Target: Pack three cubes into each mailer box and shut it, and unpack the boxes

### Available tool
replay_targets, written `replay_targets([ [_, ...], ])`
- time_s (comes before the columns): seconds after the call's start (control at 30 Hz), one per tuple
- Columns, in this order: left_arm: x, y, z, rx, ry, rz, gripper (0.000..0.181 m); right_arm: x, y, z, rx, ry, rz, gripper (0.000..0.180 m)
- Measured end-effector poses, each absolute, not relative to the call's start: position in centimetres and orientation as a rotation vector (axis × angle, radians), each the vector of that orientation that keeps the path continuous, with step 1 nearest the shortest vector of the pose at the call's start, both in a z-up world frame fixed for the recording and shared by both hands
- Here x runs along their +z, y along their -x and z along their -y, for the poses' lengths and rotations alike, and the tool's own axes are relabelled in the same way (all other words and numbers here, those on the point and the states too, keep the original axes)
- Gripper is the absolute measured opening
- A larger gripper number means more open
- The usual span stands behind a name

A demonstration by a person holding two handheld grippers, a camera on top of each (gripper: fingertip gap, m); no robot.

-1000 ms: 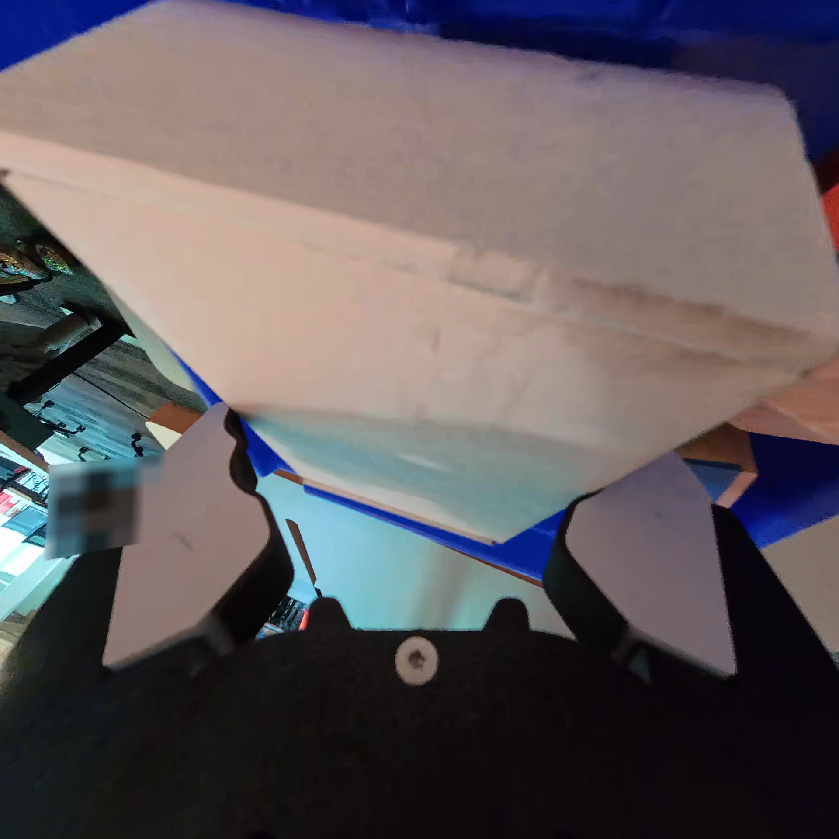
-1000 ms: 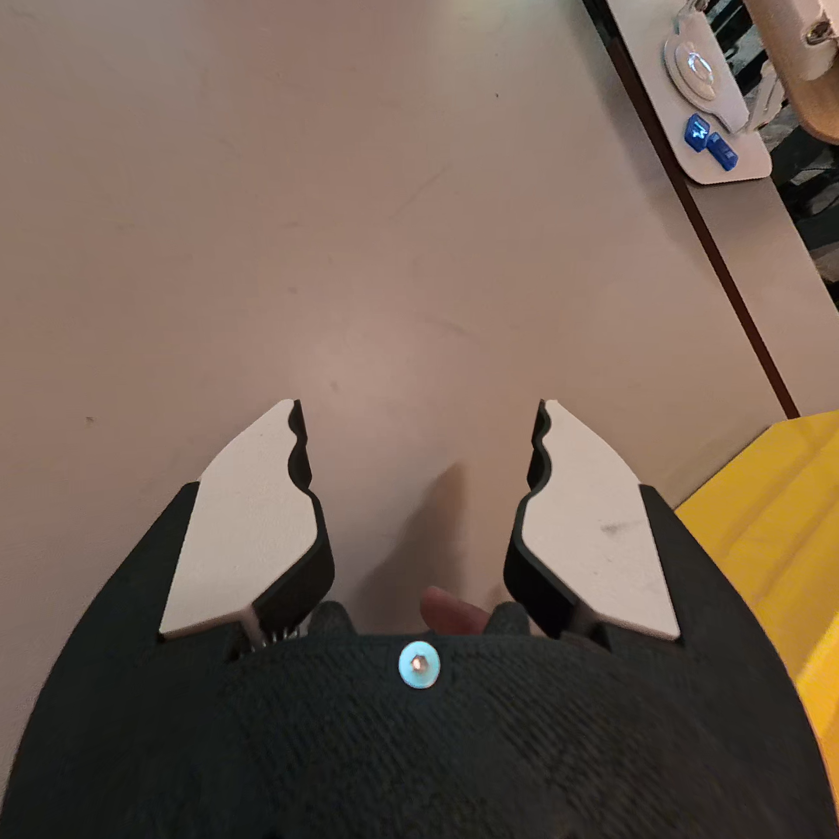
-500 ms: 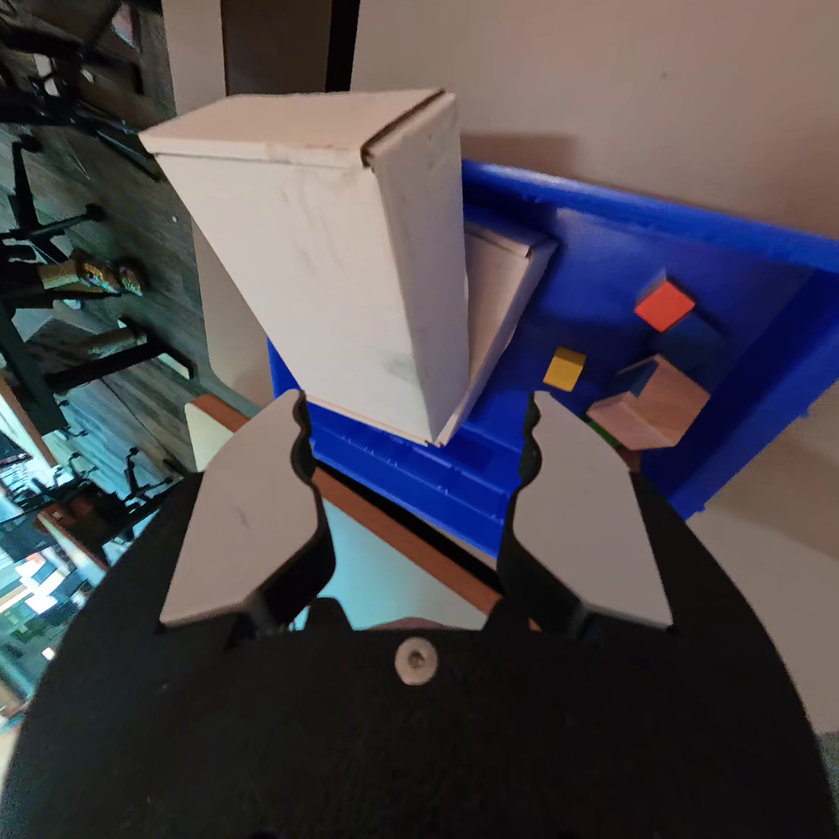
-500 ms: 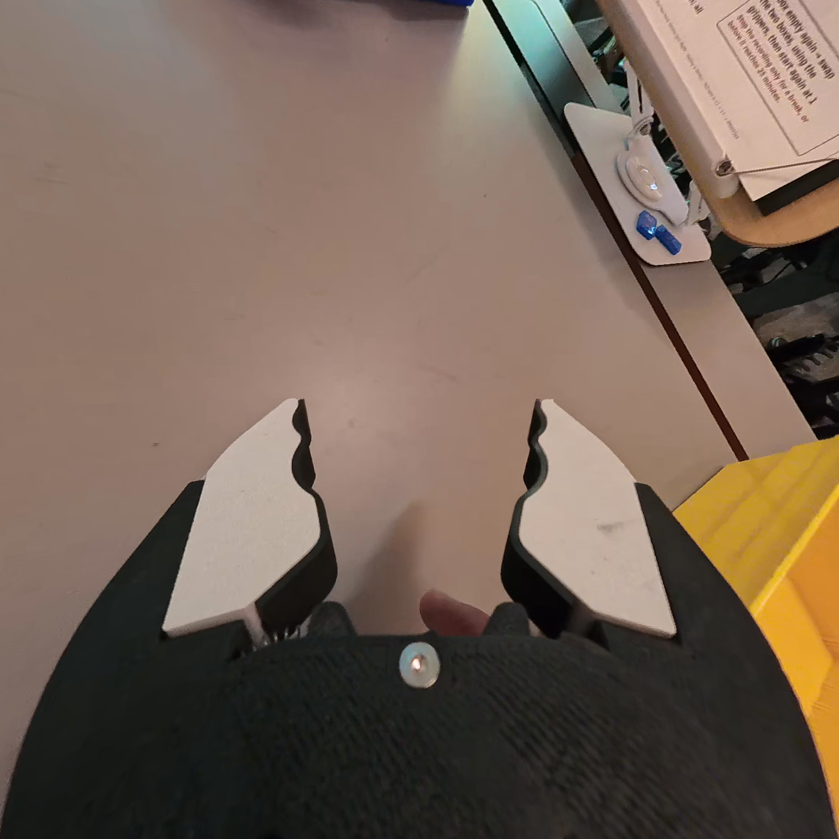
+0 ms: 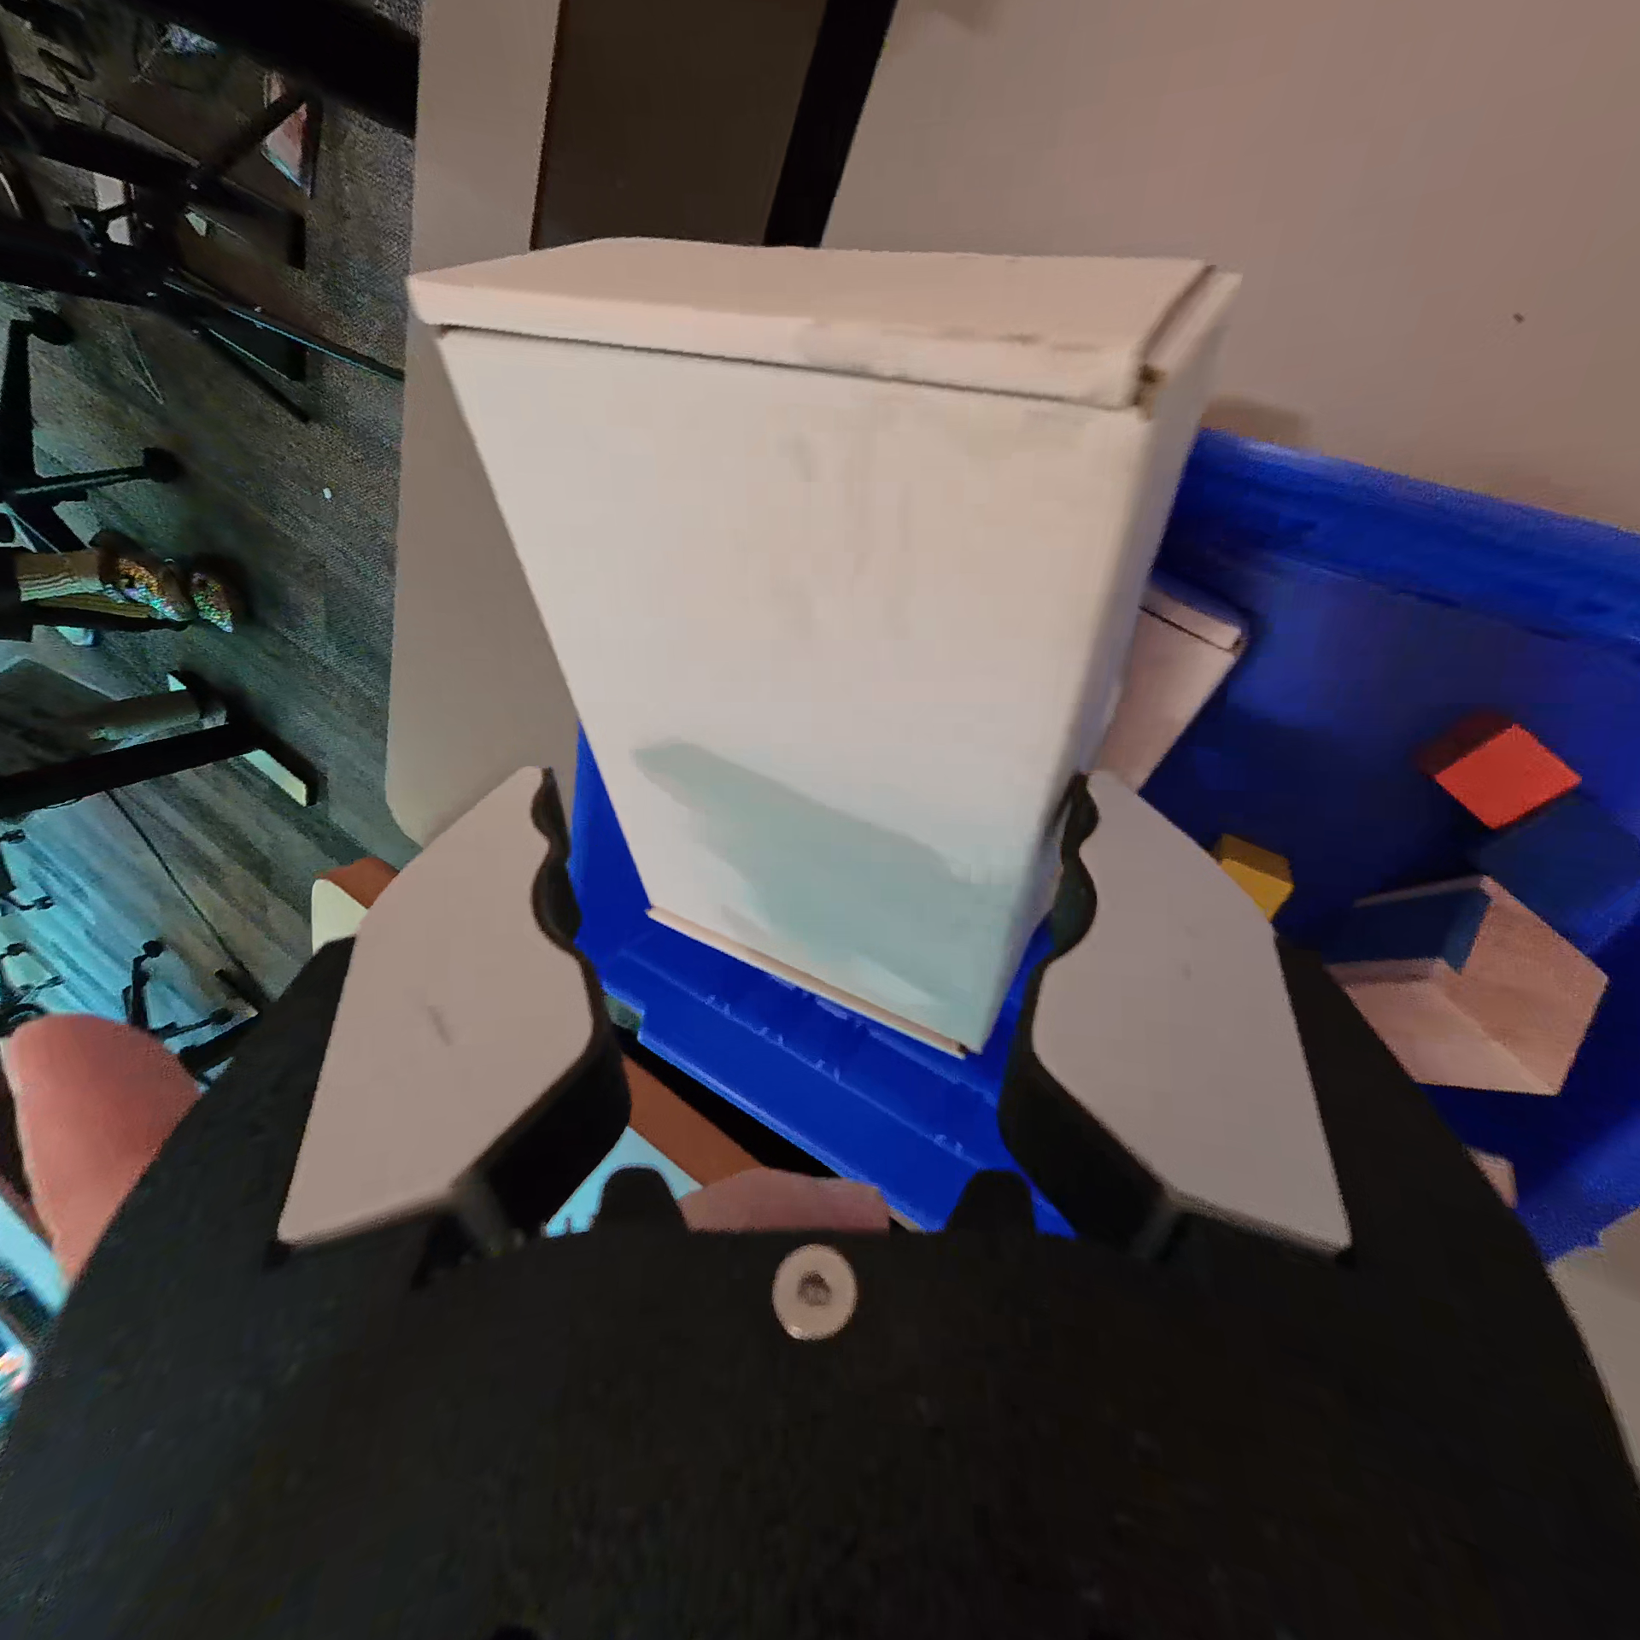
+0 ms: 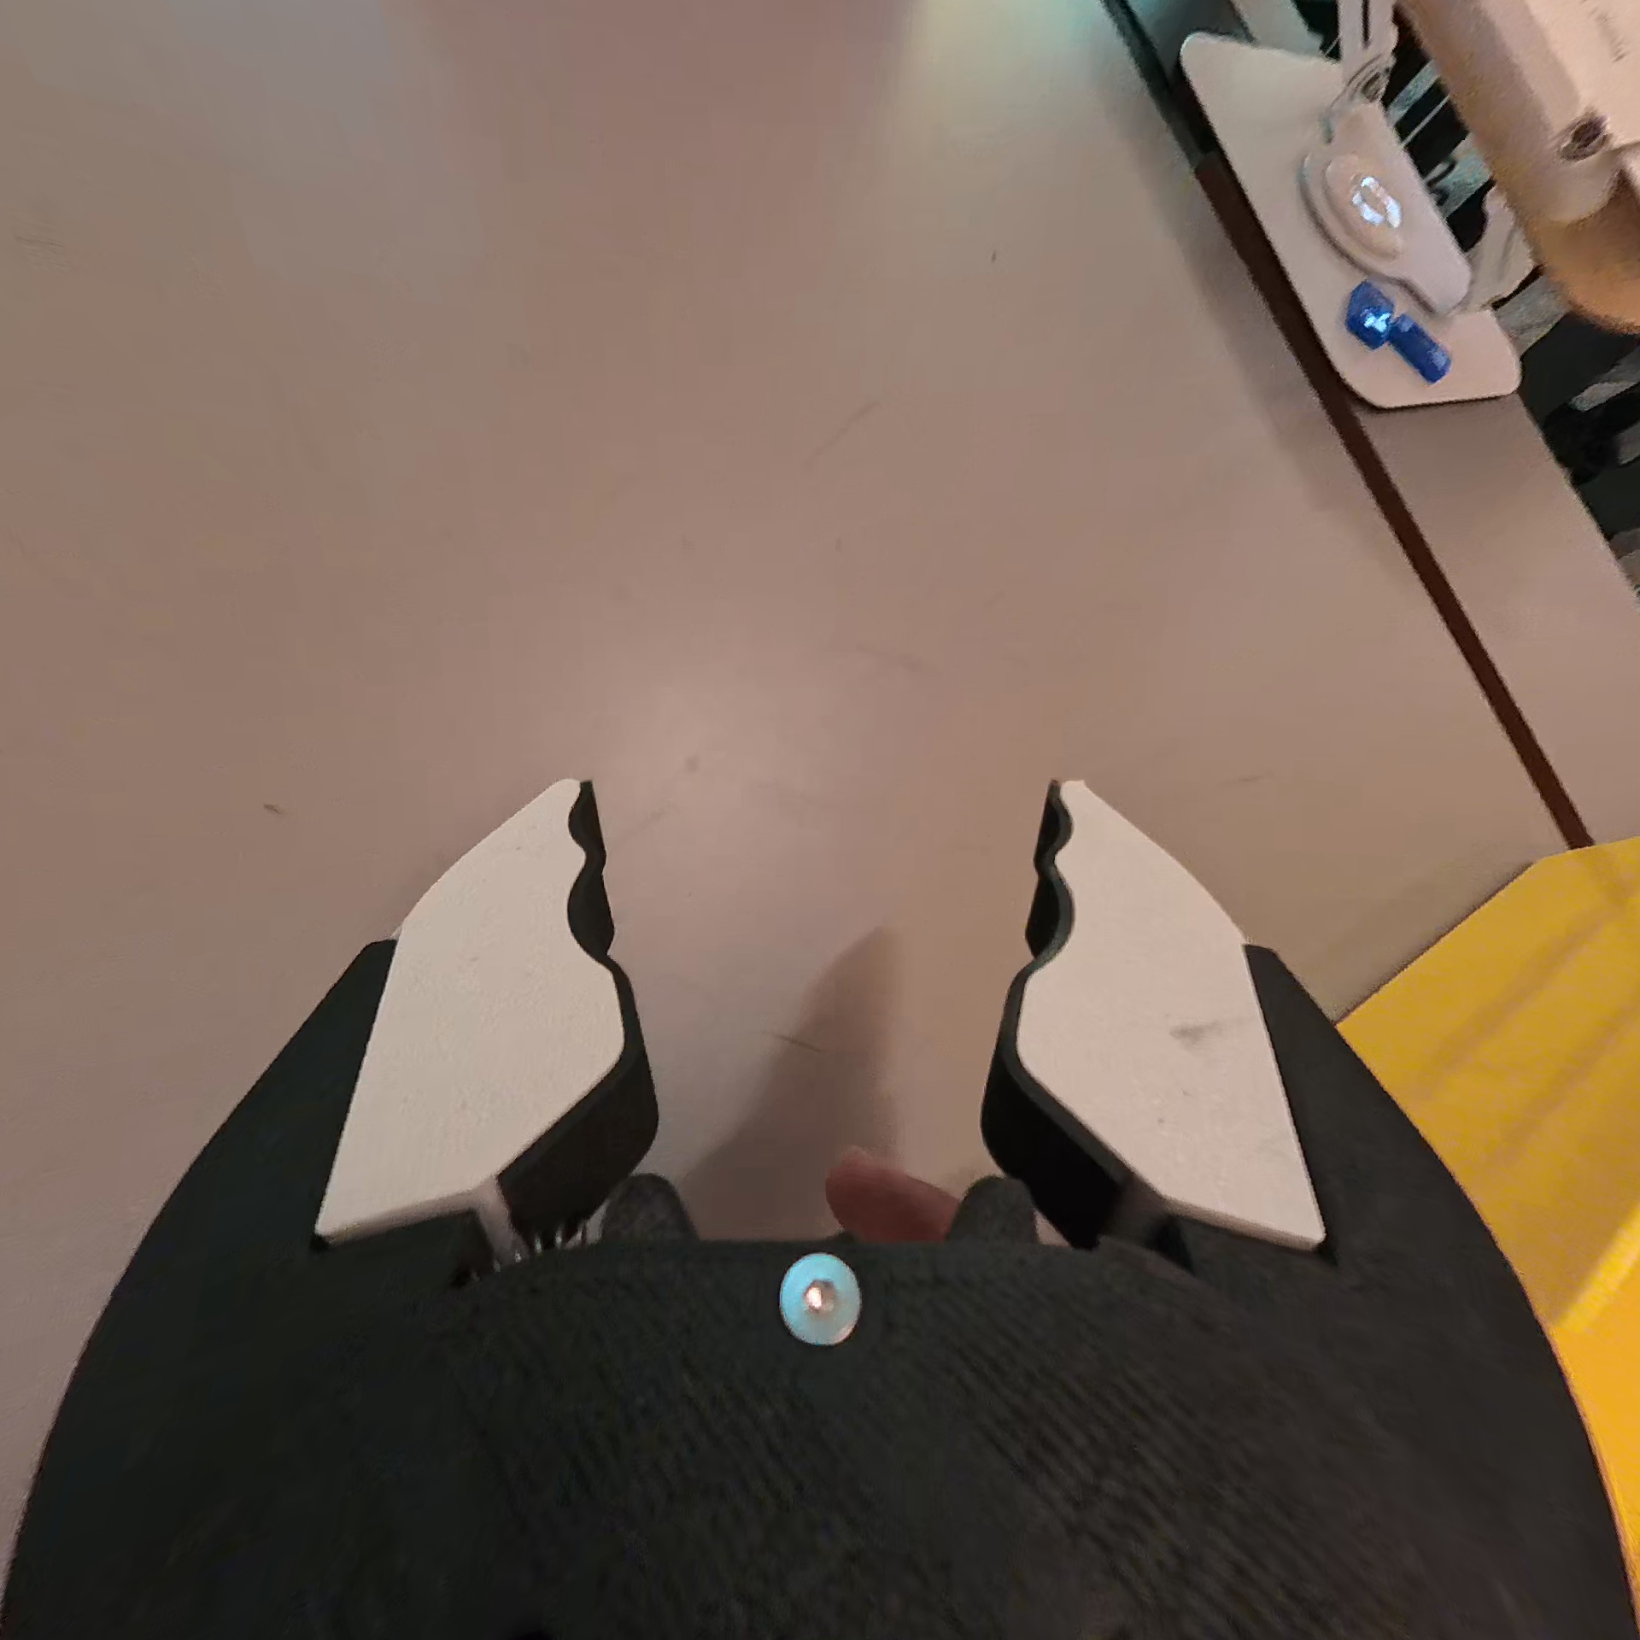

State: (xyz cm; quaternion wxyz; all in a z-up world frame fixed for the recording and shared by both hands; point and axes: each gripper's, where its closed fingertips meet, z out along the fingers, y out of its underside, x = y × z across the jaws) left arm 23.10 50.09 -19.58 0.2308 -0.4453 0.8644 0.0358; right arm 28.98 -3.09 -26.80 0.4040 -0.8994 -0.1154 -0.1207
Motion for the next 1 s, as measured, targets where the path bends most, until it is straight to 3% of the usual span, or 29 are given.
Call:
replay_targets([
  [0.33, -22.4, -24.6, -50.1, -0.197, 1.41, -2.564, 0.146, -27.2, -27.5, 2.9, -0.178, 2.261, 0.325, 0.094],
  [0.7, -23.8, -24.9, -50.0, -0.183, 1.326, -2.6, 0.145, -27.9, -27.6, 2.1, -0.155, 2.263, 0.304, 0.094],
  [1.0, -20.8, -23.0, -49.1, 0.083, 1.126, -2.602, 0.141, -26.2, -27.8, 2.3, -0.225, 2.224, 0.297, 0.094],
])
